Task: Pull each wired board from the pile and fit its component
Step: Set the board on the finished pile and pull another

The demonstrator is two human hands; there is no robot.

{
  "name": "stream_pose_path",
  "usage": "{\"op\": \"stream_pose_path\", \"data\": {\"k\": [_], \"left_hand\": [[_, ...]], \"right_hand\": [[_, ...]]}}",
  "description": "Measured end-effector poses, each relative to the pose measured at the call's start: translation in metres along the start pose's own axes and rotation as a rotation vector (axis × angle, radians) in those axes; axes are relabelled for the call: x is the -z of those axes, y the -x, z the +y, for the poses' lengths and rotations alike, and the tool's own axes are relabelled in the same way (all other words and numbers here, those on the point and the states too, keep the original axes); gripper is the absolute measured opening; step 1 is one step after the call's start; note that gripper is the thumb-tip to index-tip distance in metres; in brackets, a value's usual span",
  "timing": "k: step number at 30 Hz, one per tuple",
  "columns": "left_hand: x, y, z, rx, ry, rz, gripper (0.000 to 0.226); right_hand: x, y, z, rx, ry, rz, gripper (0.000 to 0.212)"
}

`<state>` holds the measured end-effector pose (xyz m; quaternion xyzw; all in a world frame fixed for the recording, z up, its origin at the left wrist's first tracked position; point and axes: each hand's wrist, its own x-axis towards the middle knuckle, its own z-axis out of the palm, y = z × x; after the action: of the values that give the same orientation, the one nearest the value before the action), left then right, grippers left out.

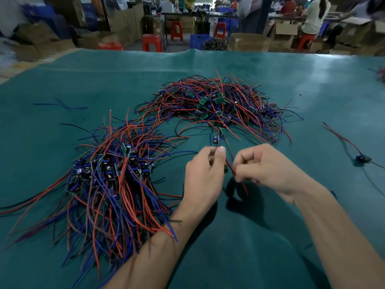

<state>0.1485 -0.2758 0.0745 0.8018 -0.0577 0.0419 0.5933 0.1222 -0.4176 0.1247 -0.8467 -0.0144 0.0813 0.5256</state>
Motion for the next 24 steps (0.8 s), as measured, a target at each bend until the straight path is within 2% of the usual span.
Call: {"op": "stream_pose_path", "data": {"k": [7, 9, 10, 12, 14, 16, 20, 24], "left_hand": [[0.001, -0.002, -0.005, 0.011, 0.143, 0.023, 0.012], [0.002, -0.002, -0.005, -0.009, 0.184, 0.020, 0.014], [0.002, -0.002, -0.005, -0.028, 0.184, 0.017, 0.015], [0.001, 0.000, -0.006, -0.067, 0.178, -0.018, 0.013], [0.001, 0.002, -0.006, -0.117, 0.153, -0.057, 0.012], [0.001, 0.003, -0.007, -0.144, 0.143, -0.086, 0.015], [-0.001, 0.004, -0.007, -0.145, 0.144, -0.141, 0.011], [-0.002, 0.004, -0.008, -0.071, 0.144, -0.226, 0.009]], "right_hand": [[-0.002, 0.003, 0.007, 0.054, 0.027, -0.276, 0.014], [0.000, 0.001, 0.009, 0.036, -0.048, -0.183, 0.011], [0.001, -0.001, 0.011, 0.025, -0.102, -0.061, 0.010], [0.003, -0.008, 0.016, -0.016, -0.244, 0.211, 0.022], [0.001, -0.012, 0.017, -0.057, -0.376, 0.349, 0.027], [-0.001, -0.013, 0.018, -0.058, -0.425, 0.341, 0.023], [0.008, -0.010, 0.018, -0.075, -0.569, 0.222, 0.017], [0.016, -0.006, 0.021, -0.008, -0.546, 0.149, 0.016]]}}
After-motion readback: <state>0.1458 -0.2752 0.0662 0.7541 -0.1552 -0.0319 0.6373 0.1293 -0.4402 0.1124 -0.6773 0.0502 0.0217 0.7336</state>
